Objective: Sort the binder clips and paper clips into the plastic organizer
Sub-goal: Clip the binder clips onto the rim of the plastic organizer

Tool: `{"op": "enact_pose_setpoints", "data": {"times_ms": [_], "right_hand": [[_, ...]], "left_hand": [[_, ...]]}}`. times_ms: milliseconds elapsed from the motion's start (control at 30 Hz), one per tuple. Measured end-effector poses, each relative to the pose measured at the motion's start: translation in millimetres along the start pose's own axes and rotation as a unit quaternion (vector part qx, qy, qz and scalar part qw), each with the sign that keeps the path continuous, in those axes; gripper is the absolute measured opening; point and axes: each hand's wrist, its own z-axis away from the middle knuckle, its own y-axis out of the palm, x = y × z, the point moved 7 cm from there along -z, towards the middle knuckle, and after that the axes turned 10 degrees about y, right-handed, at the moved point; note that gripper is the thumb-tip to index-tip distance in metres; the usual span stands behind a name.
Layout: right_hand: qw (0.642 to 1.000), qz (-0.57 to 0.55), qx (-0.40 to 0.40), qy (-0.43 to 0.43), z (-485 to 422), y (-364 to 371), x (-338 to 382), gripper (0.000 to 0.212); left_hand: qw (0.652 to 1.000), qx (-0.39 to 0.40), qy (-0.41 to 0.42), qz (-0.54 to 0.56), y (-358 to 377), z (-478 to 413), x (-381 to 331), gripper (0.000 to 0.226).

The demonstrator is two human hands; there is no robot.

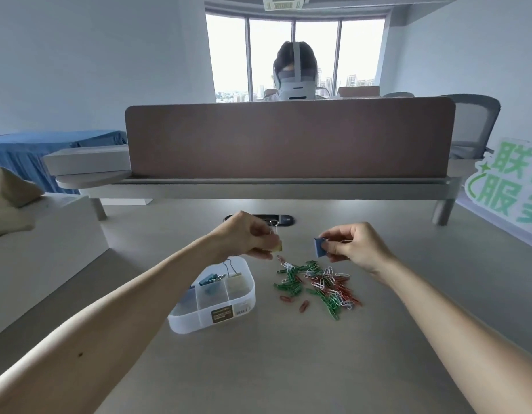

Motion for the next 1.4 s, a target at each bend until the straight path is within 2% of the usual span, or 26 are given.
{"op": "enact_pose_setpoints", "data": {"times_ms": [200,300,433,600,667,767,867,933,1000,1167,1267,1333,1400], "right_hand": [[1.0,-0.015,-0.004,0.0,8.7,-7.3,-3.2,0.017],[1.0,-0.011,-0.01,0.002,14.1,-14.6,-5.7,0.016],[1.0,-0.014,-0.02,0.005,17.9,-22.4,-8.6,0.014],[0.999,-0.025,-0.018,0.013,15.6,-23.2,-12.6,0.015],[0.999,-0.031,-0.017,0.016,12.7,-22.2,-13.5,0.015],[0.999,-0.04,-0.011,0.019,5.7,-16.6,-14.6,0.012],[0.999,-0.036,0.008,0.018,-1.4,-1.5,-11.0,0.012],[0.999,-0.028,0.023,0.014,-3.4,9.0,-6.8,0.013],[0.999,-0.018,0.04,0.01,-7.5,23.6,-2.9,0.014],[0.997,-0.028,0.065,-0.007,-13.5,47.7,5.1,0.012],[0.997,-0.026,0.078,-0.012,-18.0,60.9,9.4,0.011],[0.996,-0.011,0.089,-0.017,-21.7,70.0,13.1,0.01],[0.995,0.005,0.093,-0.026,-25.6,81.3,21.2,0.009]], "left_hand": [[0.995,0.06,-0.027,-0.072,46.4,-17.3,11.6,0.023],[0.99,0.086,-0.049,-0.101,58.7,-20.6,19.7,0.017],[0.996,0.073,-0.019,-0.037,62.9,-21.2,11.0,0.011],[0.998,0.005,0.023,0.054,54.3,-17.3,-0.3,0.031],[0.995,-0.019,0.048,0.08,42.1,-16.0,-6.4,0.028],[0.995,-0.063,0.071,0.01,5.3,-10.1,-13.1,0.012],[0.984,-0.098,0.07,-0.128,-37.1,0.9,-13.5,0.01],[0.964,-0.089,0.078,-0.238,-53.6,6.9,-13.5,0.014],[0.952,-0.048,0.063,-0.295,-60.2,14.3,-7.3,0.015],[0.943,0.021,0.025,-0.332,-48.6,22.0,20.2,0.009],[0.939,0.058,0.037,-0.337,-41.6,24.9,30.3,0.016],[0.935,0.023,0.053,-0.351,-53.3,29.0,23.7,0.026],[0.942,-0.046,0.079,-0.323,-73.3,36.4,9.4,0.023]]}}
